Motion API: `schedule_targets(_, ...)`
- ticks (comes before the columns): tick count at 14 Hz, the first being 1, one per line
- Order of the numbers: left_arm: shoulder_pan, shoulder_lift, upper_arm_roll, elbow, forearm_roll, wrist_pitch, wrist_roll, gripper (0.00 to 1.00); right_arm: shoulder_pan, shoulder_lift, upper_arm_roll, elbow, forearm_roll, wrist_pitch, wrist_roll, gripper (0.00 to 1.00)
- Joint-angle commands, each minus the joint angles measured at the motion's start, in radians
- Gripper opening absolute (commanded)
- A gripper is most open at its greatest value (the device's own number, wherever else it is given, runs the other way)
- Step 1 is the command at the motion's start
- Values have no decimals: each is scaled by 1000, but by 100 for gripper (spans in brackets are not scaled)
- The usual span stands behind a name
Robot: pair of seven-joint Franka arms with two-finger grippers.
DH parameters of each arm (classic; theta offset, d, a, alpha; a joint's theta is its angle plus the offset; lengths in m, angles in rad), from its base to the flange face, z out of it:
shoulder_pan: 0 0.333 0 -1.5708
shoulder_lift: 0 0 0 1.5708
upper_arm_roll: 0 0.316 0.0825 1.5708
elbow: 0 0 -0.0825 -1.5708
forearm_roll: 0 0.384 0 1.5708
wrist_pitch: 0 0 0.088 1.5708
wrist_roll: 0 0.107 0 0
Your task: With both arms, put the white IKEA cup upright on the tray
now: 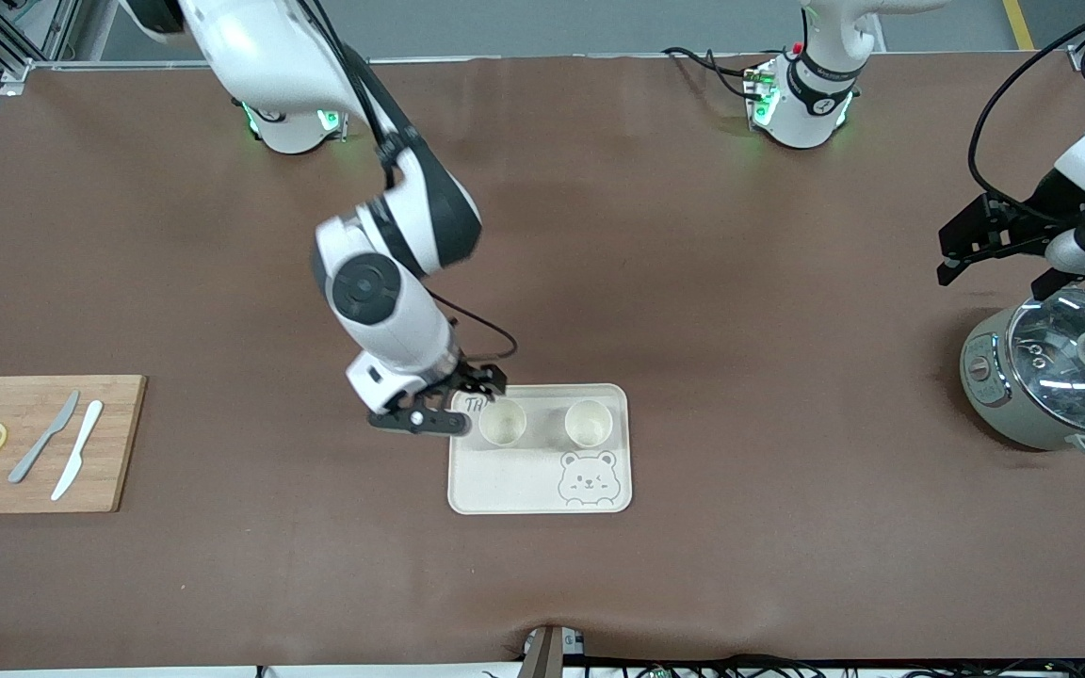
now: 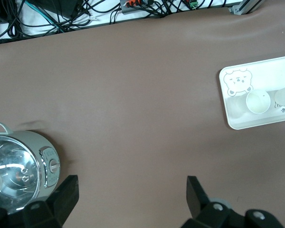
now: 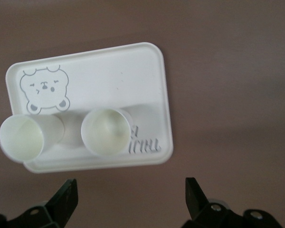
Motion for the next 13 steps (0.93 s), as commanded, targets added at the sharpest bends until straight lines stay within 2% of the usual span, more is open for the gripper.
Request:
schedule_targets(1, 7, 7, -4, 2, -20, 0, -13, 100, -7, -177, -59, -37, -9, -219, 1, 100)
schedule_targets(4, 9, 15, -1, 2, -38, -7, -56, 100, -37, -309, -122, -19, -37, -397, -149, 100)
schedule_targets(6, 7, 16, 0, 1, -27, -20, -56, 100, -47, -389, -186, -25, -92, -454, -263, 100)
schedule_targets(7, 6, 16, 2, 2, -27, -26, -56, 100, -69, -417, -218, -28, -92, -477, -347, 100)
schedule_targets(10, 4, 15, 2, 4, -26, -53, -58, 100, -174, -451, -272, -26, -90, -490, -576, 100)
schedule_targets(13, 7, 15, 4, 4, -24, -84, -58, 100, -312, -444, -275, -42, -80, -469, -726, 100)
